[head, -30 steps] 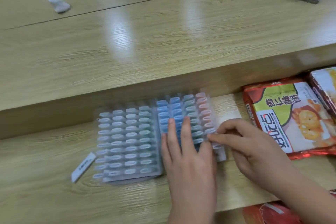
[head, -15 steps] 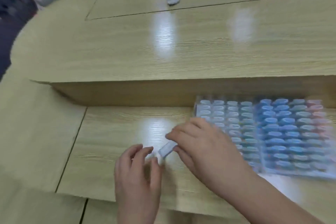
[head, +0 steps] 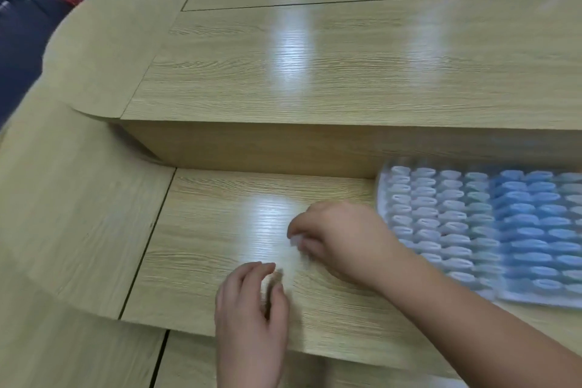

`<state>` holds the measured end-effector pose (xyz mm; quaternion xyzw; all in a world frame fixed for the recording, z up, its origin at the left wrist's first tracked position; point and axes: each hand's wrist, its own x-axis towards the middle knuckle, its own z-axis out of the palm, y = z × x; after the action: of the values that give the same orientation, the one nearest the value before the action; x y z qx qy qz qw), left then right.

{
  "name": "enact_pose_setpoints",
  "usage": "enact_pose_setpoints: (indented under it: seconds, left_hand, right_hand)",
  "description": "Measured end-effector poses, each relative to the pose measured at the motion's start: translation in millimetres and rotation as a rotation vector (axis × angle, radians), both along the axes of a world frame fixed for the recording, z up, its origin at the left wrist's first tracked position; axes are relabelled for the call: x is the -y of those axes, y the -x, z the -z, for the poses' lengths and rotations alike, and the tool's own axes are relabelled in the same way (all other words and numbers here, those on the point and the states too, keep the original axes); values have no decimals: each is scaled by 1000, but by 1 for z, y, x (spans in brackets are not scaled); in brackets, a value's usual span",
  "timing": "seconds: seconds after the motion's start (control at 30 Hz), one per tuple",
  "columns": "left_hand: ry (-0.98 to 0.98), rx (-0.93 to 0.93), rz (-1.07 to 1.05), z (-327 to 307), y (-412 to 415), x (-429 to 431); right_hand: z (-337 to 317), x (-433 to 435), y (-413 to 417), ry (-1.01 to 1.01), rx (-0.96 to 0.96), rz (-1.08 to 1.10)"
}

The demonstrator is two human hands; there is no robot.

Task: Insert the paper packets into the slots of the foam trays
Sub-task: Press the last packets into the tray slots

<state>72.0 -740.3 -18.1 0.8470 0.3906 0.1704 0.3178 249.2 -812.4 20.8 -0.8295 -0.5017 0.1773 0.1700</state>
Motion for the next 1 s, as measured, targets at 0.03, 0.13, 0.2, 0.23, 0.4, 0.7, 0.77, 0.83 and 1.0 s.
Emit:
enact_pose_setpoints:
  seconds: [0.03, 0.13, 0.2, 0.23, 0.4, 0.7, 0.77, 0.83, 1.0]
  left_hand:
    - [32, 26, -8, -2, -3, 3]
    - [81, 109, 9, -17, -15, 14]
    - [74, 160, 56, -29, -30, 32]
    - [56, 181, 98, -34, -38, 42]
    - [-19, 271, 391, -52, -87, 110]
    - [-311, 197, 739, -39, -147, 194]
    - [-360, 157, 762, -33, -150, 202]
    - [-411, 122, 758, -27, -151, 208]
    - [-511, 75, 742, -17, -146, 214]
  right_hand:
    - [-9, 7, -2, -54, -37, 14]
    - [-39, 42, -7, -216, -184, 80]
    - [-57, 81, -13, -337, -290, 173]
    - [-64, 103, -17, -393, -299, 229]
    - [-81, 221, -46, -584, -205, 531]
    - [-42, 344, -55, -657, -178, 866]
    - [-34, 347, -54, -669, -218, 838]
    - [-26, 349, -52, -631, -222, 798]
    - [-8, 348, -53, -472, -110, 661]
